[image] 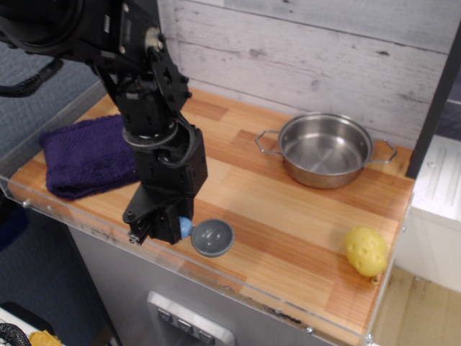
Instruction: Place the object onto the table.
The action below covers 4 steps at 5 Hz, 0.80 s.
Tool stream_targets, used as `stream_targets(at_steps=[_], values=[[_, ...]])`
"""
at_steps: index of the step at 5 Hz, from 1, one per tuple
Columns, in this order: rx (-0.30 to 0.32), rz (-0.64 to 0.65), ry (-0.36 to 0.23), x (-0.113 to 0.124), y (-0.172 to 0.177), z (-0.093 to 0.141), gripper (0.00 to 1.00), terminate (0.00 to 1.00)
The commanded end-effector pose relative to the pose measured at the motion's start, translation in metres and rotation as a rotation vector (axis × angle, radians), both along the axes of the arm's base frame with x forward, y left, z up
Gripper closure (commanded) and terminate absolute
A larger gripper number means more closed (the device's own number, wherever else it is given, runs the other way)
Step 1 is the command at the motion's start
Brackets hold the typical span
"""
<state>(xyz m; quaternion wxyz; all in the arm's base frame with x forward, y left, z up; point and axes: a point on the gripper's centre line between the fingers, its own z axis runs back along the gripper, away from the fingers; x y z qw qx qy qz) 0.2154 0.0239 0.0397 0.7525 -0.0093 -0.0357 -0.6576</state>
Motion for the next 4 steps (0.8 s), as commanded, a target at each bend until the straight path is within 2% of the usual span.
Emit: stream_targets(at_steps=[1, 3, 4], values=[[0.017, -0.049, -0.036, 0.026, -0.01, -0.003, 1.0, 0.0], [0.024, -0.067, 0.011, 0.021, -0.011, -0.022, 1.0, 0.0], [0.02, -0.063, 0.009, 0.022, -0.01, -0.023, 1.0, 0.0]])
